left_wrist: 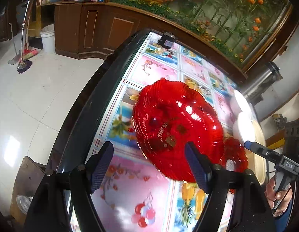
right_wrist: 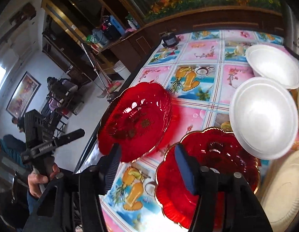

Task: Organize plates and bowls
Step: 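Lift the red plate and carry it across the tablecloth with the left tool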

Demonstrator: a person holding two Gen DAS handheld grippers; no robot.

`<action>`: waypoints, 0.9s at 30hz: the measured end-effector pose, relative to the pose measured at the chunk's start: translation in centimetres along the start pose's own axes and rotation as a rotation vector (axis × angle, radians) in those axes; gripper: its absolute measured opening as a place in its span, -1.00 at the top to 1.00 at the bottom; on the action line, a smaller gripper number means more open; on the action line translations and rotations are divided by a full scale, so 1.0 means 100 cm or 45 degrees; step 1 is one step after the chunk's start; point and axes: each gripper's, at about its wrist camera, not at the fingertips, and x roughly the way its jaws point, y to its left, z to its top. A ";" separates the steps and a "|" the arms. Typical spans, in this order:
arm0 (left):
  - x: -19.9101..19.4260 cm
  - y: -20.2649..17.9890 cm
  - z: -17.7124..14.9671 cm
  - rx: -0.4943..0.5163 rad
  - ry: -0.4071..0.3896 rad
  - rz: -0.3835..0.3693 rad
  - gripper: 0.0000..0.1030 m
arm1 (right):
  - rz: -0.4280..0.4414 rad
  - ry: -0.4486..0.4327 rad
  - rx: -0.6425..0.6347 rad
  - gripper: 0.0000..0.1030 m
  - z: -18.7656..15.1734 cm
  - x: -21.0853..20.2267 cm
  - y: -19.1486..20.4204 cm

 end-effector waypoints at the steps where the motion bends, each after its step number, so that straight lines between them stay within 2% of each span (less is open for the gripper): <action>1: 0.004 -0.001 0.002 0.012 0.004 0.008 -0.42 | -0.016 0.003 0.010 -0.15 0.003 0.004 -0.002; 2: 0.007 -0.002 0.004 0.023 0.008 0.016 -0.37 | -0.030 0.001 0.022 -0.15 0.006 0.008 -0.004; 3: 0.009 -0.004 0.006 0.033 0.004 0.034 -0.21 | -0.032 -0.001 0.024 -0.13 0.008 0.014 -0.008; 5: 0.014 -0.005 0.011 0.046 0.013 0.042 -0.08 | -0.035 0.014 0.035 0.15 0.014 0.022 -0.012; 9: 0.027 -0.001 0.017 0.037 0.036 0.043 0.07 | -0.048 0.021 0.041 0.16 0.020 0.035 -0.019; 14: 0.042 0.003 0.022 0.027 0.050 0.095 0.09 | -0.062 0.024 0.035 0.16 0.027 0.050 -0.024; 16: 0.047 0.005 0.023 0.018 0.057 0.089 0.38 | -0.054 0.029 0.032 0.17 0.029 0.055 -0.024; 18: 0.051 0.005 0.023 0.017 0.067 0.092 0.51 | -0.060 0.034 0.027 0.25 0.029 0.060 -0.023; 21: 0.060 0.004 0.022 0.026 0.077 0.100 0.63 | -0.072 0.047 0.026 0.49 0.029 0.067 -0.023; 25: 0.059 0.001 0.018 0.040 0.063 0.114 0.65 | -0.074 0.065 0.036 0.73 0.026 0.074 -0.023; 27: 0.057 0.001 0.014 0.032 0.067 0.106 0.65 | -0.088 0.053 0.030 0.74 0.024 0.072 -0.021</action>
